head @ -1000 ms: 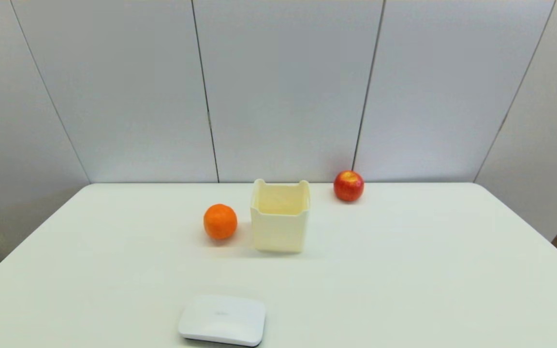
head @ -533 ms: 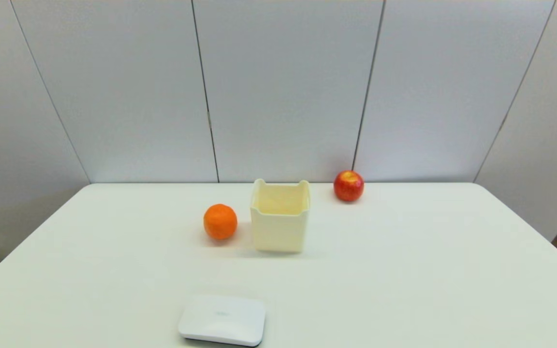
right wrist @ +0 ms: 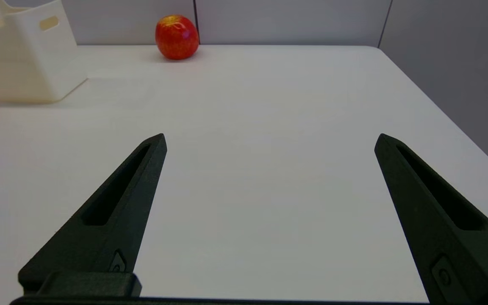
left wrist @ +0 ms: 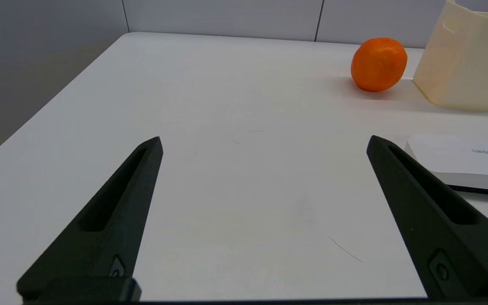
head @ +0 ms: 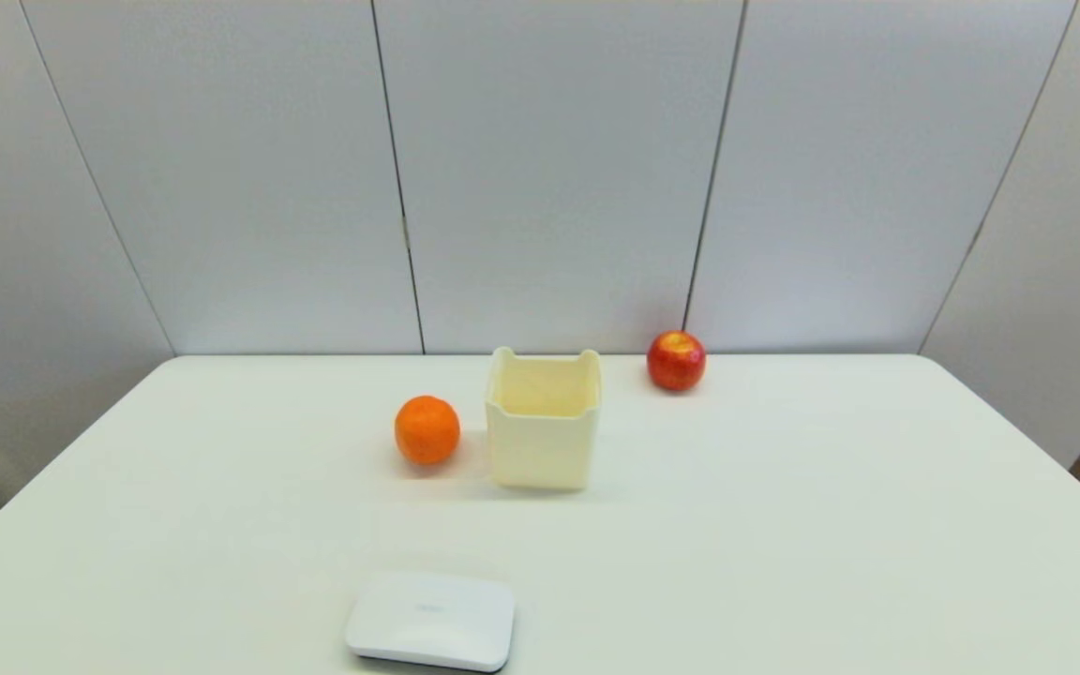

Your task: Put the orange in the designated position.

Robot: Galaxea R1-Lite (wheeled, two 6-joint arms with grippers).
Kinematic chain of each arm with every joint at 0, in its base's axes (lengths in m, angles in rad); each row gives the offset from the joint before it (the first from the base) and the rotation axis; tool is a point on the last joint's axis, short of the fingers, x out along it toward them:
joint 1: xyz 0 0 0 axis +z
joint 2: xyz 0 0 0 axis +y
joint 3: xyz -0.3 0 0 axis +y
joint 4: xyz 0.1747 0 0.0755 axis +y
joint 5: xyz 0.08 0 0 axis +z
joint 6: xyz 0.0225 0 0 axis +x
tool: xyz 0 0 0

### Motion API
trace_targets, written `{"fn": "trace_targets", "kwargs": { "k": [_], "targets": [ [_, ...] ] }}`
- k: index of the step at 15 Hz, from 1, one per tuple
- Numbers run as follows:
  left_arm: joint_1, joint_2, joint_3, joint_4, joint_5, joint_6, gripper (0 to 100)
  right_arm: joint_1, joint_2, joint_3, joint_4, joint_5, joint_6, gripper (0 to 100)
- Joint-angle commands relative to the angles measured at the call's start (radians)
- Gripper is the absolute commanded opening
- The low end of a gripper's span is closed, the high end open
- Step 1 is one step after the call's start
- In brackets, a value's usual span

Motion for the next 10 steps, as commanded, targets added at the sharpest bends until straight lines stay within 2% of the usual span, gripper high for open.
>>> {"fn": "trace_targets", "kwargs": {
  "k": [1,10],
  "targets": [
    [0.001,0.002,0.000,0.000,0.000,-0.001,100,0.001,0.001,0.002,0.000,0.000,0.000,100],
    [0.001,0.002,0.000,0.000,0.000,-0.001,100,0.001,0.001,0.002,0.001,0.000,-0.002,100]
  ]
}}
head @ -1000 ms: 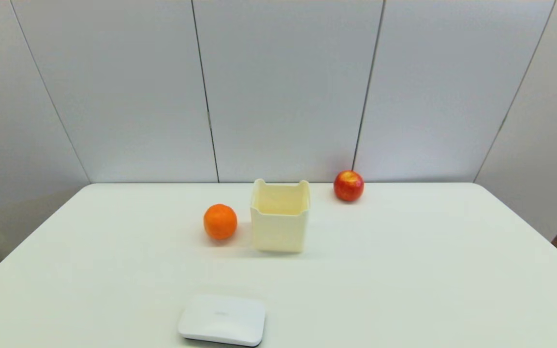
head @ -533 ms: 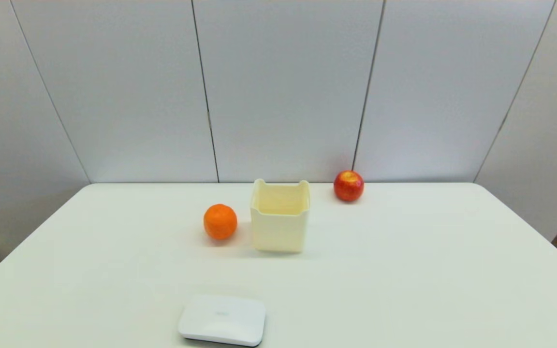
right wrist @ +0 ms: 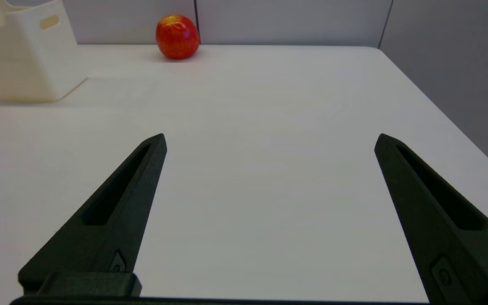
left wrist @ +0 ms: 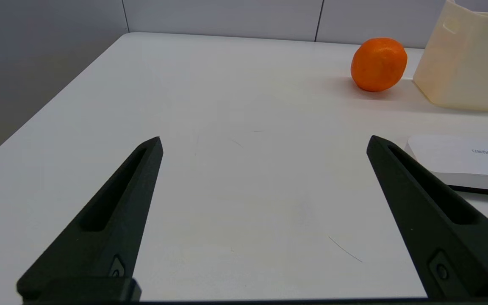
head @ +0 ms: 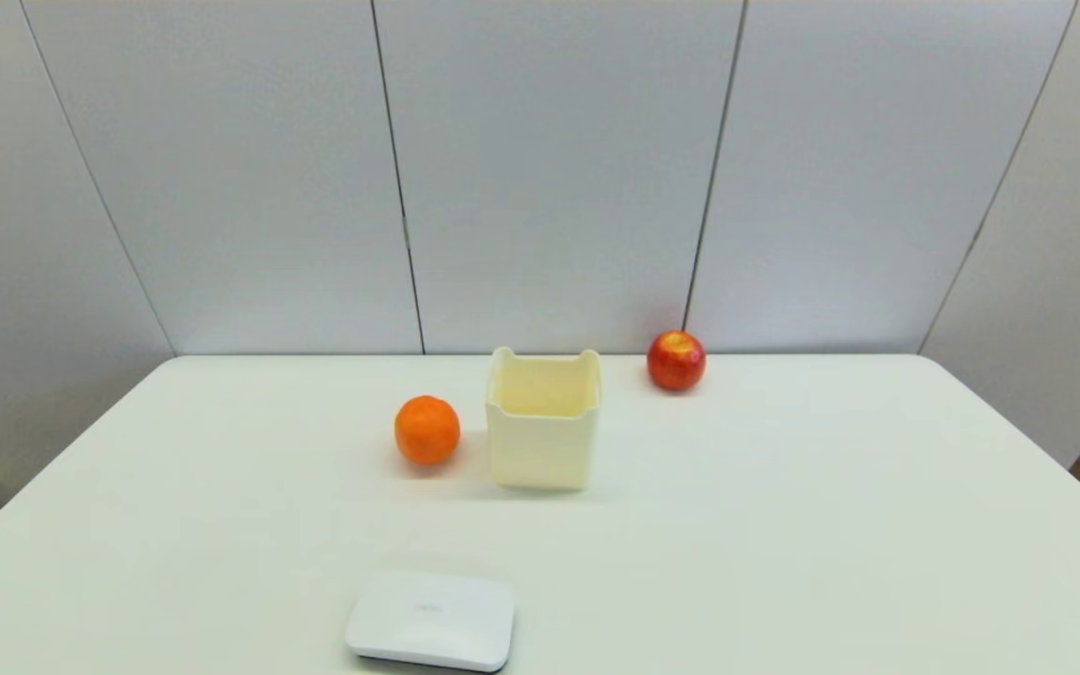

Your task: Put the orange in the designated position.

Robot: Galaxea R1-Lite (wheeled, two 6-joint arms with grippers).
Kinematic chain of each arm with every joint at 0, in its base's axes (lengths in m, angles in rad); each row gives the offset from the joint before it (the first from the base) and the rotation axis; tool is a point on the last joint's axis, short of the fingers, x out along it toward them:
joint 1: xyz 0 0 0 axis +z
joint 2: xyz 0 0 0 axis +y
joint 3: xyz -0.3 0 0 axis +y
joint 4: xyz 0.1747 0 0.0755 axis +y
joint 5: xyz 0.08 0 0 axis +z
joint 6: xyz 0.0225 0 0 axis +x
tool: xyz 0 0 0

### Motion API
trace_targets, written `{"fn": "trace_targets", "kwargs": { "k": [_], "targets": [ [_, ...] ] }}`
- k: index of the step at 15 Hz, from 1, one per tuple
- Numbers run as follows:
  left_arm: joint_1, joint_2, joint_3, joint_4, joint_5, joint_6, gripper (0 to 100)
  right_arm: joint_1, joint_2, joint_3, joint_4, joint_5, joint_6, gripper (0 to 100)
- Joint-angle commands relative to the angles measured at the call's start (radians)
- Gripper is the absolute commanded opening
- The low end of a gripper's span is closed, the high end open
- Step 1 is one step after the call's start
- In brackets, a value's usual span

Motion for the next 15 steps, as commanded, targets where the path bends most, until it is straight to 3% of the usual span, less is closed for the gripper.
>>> {"fn": "trace_targets", "kwargs": {
  "k": [1,15],
  "targets": [
    [-0.001,0.002,0.000,-0.001,0.000,0.000,100,-0.001,0.001,0.002,0.000,-0.002,0.002,100],
    [0.001,0.002,0.000,-0.001,0.000,0.000,100,-0.001,0.001,0.002,-0.001,-0.002,0.004,100]
  ]
}}
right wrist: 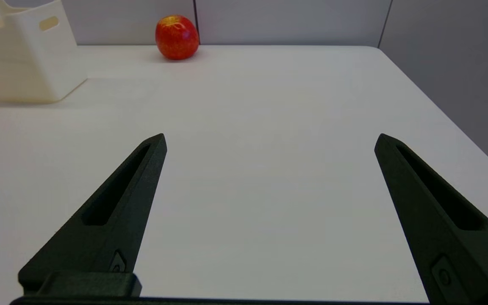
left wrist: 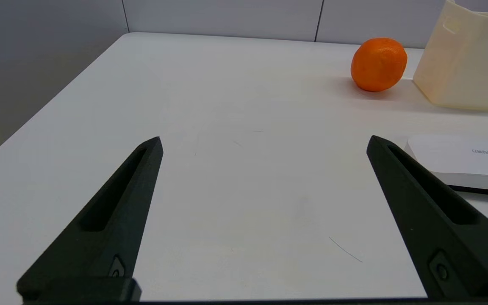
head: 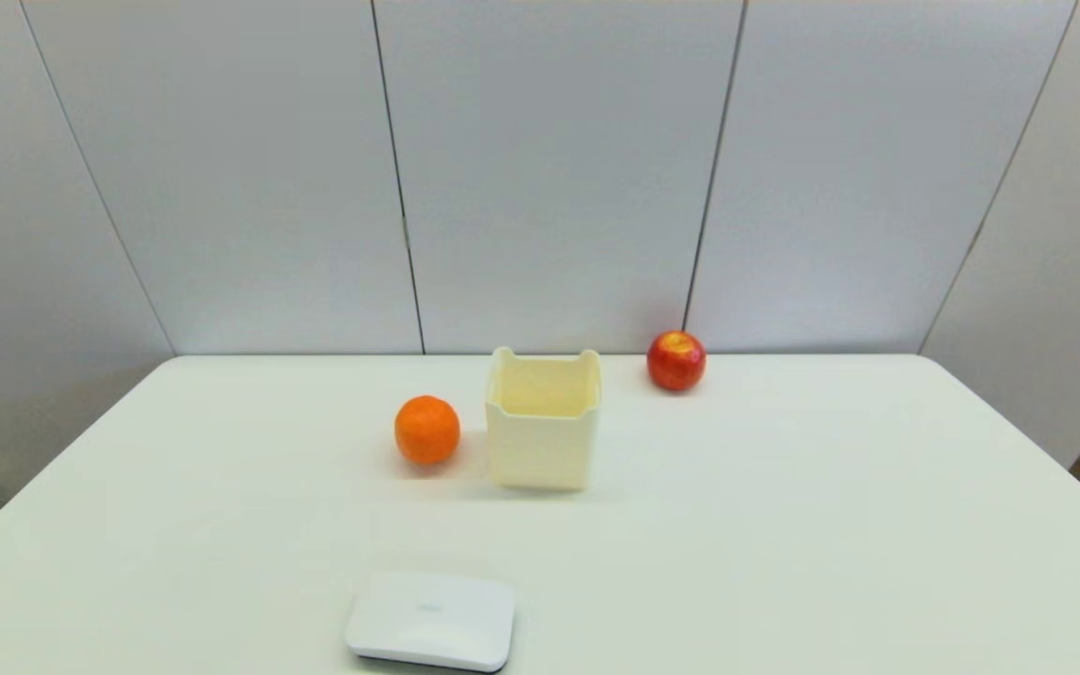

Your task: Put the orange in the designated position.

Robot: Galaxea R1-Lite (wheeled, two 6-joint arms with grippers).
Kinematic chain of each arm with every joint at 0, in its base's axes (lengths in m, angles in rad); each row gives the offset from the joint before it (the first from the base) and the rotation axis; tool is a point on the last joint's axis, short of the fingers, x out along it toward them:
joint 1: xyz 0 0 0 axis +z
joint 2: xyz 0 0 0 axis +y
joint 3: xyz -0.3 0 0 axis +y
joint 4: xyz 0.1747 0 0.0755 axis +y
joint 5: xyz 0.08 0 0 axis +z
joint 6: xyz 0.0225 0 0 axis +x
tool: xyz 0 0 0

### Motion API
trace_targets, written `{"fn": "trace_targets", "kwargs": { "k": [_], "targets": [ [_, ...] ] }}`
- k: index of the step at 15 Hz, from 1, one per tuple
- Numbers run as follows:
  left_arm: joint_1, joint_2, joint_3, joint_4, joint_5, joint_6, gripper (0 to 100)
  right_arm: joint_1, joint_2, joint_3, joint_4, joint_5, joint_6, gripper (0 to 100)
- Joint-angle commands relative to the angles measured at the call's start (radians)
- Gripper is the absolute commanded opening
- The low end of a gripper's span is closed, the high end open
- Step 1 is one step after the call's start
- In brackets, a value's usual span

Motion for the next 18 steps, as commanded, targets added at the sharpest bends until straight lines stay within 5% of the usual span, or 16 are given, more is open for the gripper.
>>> {"fn": "trace_targets", "kwargs": {
  "k": [1,18],
  "targets": [
    [0.001,0.001,0.000,-0.001,0.000,0.000,100,0.001,0.001,0.002,0.000,0.000,0.000,100],
    [-0.001,0.001,0.000,-0.001,0.000,0.000,100,0.001,0.001,0.002,0.000,-0.002,0.007,100]
  ]
}}
